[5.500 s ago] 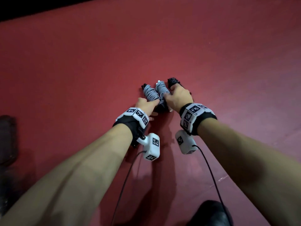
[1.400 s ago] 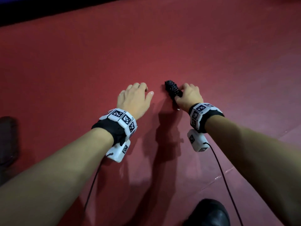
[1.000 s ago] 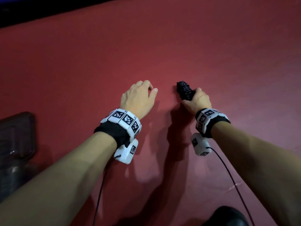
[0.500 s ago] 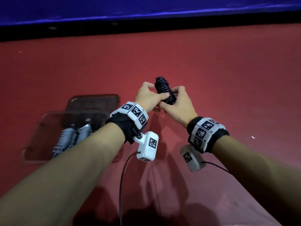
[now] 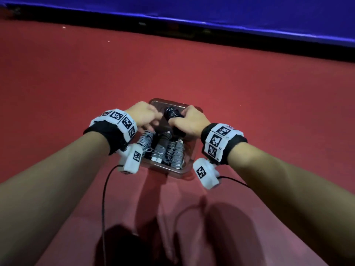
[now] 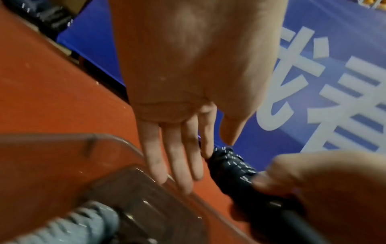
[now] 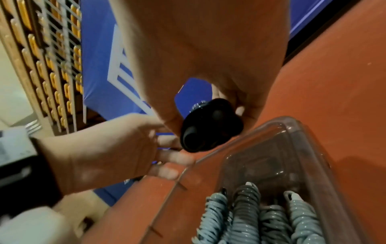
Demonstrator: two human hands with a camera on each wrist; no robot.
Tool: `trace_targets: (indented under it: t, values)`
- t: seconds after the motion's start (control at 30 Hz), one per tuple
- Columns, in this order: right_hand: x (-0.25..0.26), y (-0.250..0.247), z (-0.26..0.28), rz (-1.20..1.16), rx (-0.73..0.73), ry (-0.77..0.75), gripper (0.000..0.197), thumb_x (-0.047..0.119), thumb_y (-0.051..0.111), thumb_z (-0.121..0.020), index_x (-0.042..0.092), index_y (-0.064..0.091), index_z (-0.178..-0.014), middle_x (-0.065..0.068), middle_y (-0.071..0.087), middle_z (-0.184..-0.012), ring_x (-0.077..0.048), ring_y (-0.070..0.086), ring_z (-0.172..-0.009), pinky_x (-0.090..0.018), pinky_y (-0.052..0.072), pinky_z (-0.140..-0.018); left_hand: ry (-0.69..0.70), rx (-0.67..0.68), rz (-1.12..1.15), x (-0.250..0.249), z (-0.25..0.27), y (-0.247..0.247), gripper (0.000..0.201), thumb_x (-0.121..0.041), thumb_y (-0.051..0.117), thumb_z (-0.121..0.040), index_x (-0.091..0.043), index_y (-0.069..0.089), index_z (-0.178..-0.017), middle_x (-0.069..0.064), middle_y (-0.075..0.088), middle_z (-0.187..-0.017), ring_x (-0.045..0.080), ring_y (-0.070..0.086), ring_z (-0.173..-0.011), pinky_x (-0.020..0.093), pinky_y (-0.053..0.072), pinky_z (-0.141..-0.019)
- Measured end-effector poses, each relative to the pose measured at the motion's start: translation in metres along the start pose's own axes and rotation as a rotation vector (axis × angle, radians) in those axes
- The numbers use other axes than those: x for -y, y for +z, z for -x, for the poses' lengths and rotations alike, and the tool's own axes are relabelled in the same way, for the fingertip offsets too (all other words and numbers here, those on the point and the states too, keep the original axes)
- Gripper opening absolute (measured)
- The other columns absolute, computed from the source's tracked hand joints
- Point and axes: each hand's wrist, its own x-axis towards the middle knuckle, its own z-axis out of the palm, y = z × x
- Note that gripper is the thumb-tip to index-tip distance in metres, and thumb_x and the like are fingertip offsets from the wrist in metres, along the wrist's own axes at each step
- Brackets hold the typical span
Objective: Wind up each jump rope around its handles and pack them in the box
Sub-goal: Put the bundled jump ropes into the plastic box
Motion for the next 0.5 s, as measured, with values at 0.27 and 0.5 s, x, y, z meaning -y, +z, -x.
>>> trace_targets:
  t: [0.27, 0.5]
  values:
    - [0.017, 0.03, 0.0, 0.289, 0.173, 0.172, 0.031, 0.037, 0.063, -0.09, 0.007, 0.066, -0.096, -0.003, 0.065, -0.088, -0.023, 0.064, -0.074, -0.03, 0.053, -0.065, -0.119, 0.127, -0.532, 0.043, -0.003, 0.013, 0.043, -0.035, 0.061, -0.101, -0.011, 0.064, -0.136, 0.01, 0.057, -0.145, 0.03, 0.053, -0.132, 0.04, 0.042, -0.112]
    - [-0.001, 0.08, -0.003, 0.199, 0.093, 0.353, 0.066, 0.036, 0.059, -0.1, -0.002, 0.024, -0.142, -0.014, 0.049, -0.135, -0.028, 0.054, -0.123, -0.032, 0.045, -0.092, -0.116, 0.083, -0.389, 0.062, -0.013, 0.026, 0.022, -0.025, 0.07, -0.095, -0.017, 0.075, -0.115, 0.004, 0.07, -0.125, 0.025, 0.064, -0.117, 0.032, 0.049, -0.101]
